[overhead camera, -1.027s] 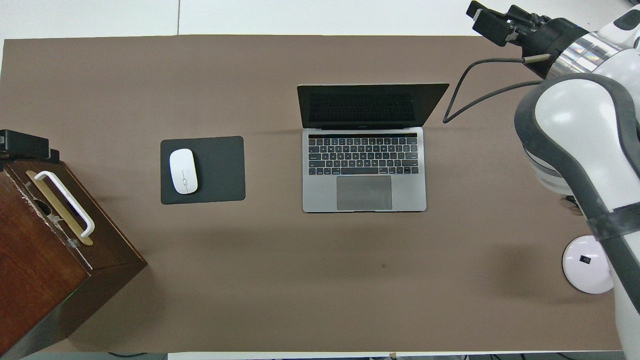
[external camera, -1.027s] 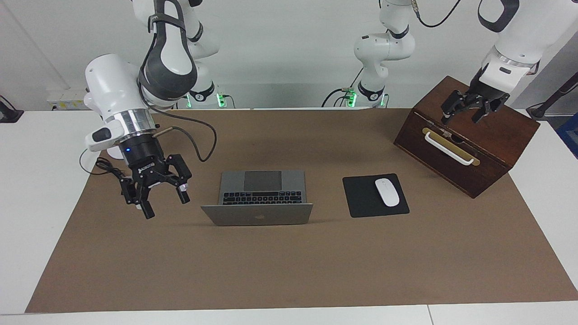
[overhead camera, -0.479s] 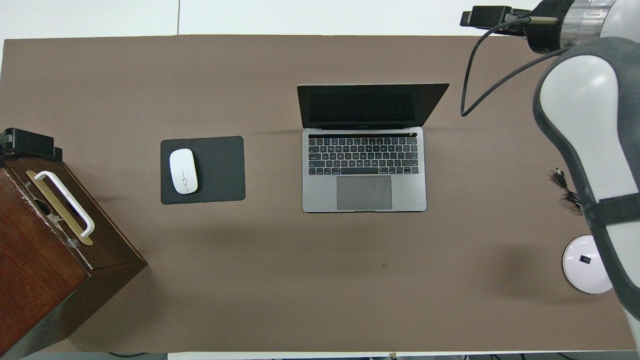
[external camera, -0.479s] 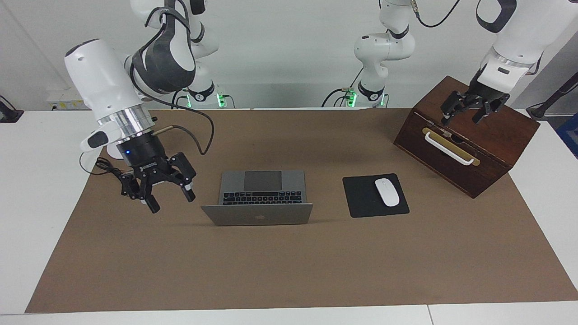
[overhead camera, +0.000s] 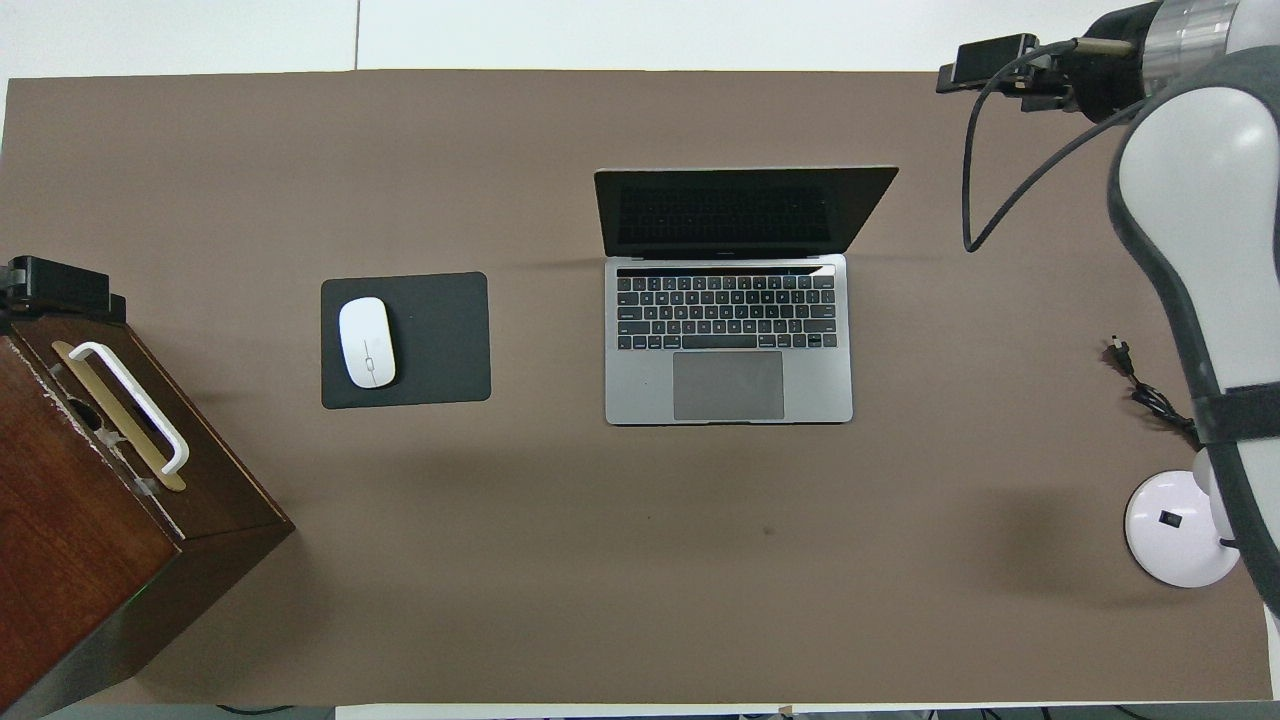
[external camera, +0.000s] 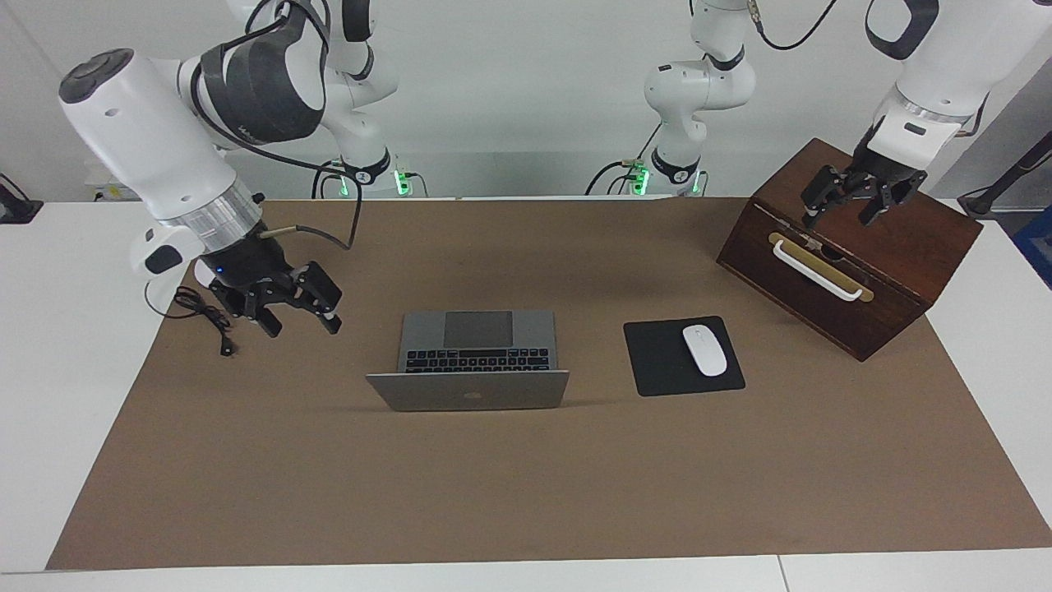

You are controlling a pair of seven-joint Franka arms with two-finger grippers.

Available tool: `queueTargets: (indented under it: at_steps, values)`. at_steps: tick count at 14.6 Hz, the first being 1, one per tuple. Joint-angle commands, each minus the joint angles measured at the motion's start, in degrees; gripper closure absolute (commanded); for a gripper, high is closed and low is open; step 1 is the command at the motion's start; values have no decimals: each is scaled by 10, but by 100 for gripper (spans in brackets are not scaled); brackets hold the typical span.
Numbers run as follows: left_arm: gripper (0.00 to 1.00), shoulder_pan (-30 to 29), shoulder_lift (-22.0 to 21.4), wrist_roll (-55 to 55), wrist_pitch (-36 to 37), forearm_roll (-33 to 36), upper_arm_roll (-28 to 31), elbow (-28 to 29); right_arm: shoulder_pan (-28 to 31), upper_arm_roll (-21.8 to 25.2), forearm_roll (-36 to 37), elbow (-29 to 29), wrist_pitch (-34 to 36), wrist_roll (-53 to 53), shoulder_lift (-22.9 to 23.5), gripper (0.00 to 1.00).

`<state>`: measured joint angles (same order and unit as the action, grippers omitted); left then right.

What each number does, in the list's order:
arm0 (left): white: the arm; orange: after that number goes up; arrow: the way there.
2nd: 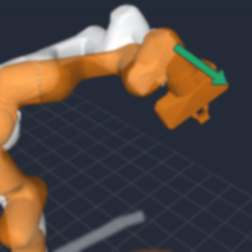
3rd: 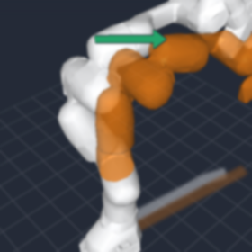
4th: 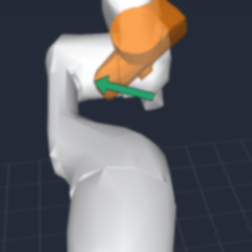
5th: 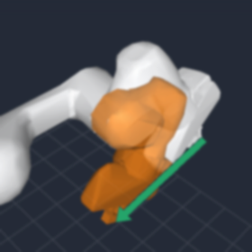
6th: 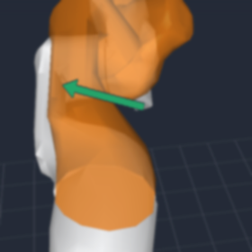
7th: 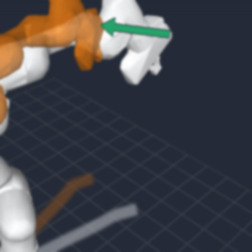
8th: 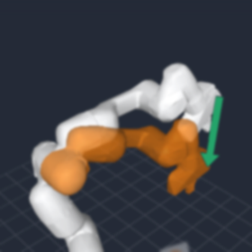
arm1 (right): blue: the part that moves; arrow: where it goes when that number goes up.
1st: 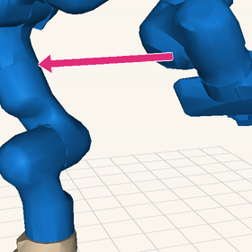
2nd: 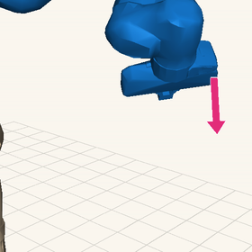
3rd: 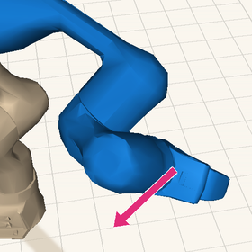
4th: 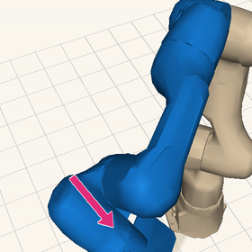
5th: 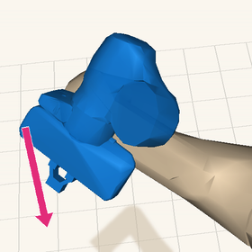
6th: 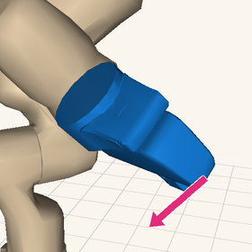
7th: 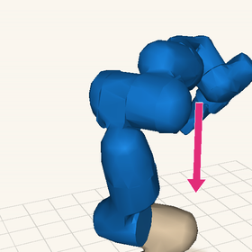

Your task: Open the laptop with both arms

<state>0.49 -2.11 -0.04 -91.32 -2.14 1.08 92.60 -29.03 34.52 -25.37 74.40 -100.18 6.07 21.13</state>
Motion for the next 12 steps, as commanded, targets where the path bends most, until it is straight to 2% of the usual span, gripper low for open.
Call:
queueTargets:
  at_steps: [1, 7, 12]
  values:
    - [0, 2, 1, 2, 6, 11, 2, -3, -17, 26, 24, -21, 44, 33, 15, 0]
    - [0, 1, 0, 2, 6, 11, 2, -3, -36, 81, 49, -20, 147, 40, 4, 0]
    - [0, 1, 0, 2, 6, 11, 2, -3, -43, 106, 49, -20, 188, 63, -21, 0]
